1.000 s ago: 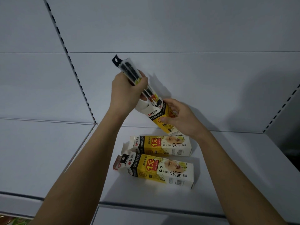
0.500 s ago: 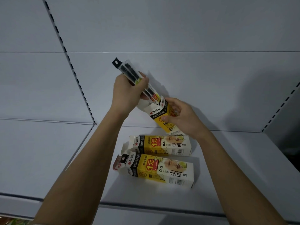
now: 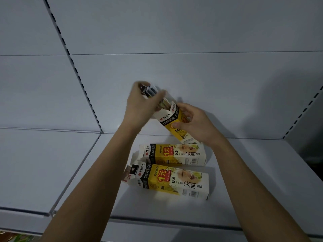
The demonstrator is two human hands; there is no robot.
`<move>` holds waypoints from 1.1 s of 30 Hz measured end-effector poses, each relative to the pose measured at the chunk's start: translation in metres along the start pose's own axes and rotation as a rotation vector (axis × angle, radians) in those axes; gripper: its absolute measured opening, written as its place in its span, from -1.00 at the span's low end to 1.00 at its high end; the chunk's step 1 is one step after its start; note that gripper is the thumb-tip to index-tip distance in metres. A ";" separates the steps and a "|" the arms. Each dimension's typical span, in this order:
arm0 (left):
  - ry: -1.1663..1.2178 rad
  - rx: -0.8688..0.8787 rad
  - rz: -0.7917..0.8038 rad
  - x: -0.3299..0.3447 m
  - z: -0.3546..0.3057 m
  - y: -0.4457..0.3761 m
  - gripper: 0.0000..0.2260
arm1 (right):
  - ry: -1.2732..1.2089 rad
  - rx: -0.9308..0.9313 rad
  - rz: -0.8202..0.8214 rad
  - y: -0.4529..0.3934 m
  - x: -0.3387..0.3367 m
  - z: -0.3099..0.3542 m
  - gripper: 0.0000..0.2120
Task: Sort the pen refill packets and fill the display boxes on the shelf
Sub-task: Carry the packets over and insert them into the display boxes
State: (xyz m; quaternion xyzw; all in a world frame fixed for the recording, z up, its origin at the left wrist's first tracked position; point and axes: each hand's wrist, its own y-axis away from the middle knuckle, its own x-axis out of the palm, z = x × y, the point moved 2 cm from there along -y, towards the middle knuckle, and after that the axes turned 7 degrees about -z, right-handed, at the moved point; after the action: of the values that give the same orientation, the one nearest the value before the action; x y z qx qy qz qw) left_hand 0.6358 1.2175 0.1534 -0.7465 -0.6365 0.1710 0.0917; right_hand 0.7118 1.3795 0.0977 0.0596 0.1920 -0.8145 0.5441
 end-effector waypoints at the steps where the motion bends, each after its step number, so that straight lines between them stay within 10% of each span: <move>1: 0.026 0.021 -0.076 -0.008 0.000 -0.004 -0.73 | 0.008 -0.001 0.002 0.000 0.000 0.001 -0.44; 9: -0.296 -0.037 0.112 -0.007 0.018 -0.002 -0.93 | 0.042 0.014 0.028 0.001 0.019 0.000 -0.39; 33: -0.529 -0.026 0.291 -0.009 0.071 0.025 -0.70 | 0.392 0.127 0.121 -0.005 0.041 -0.020 -0.57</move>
State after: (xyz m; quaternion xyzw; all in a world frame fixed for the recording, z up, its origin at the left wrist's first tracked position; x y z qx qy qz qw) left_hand 0.6312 1.1990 0.0805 -0.7606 -0.5266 0.3628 -0.1124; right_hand 0.6880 1.3532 0.0678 0.2624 0.2386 -0.7636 0.5396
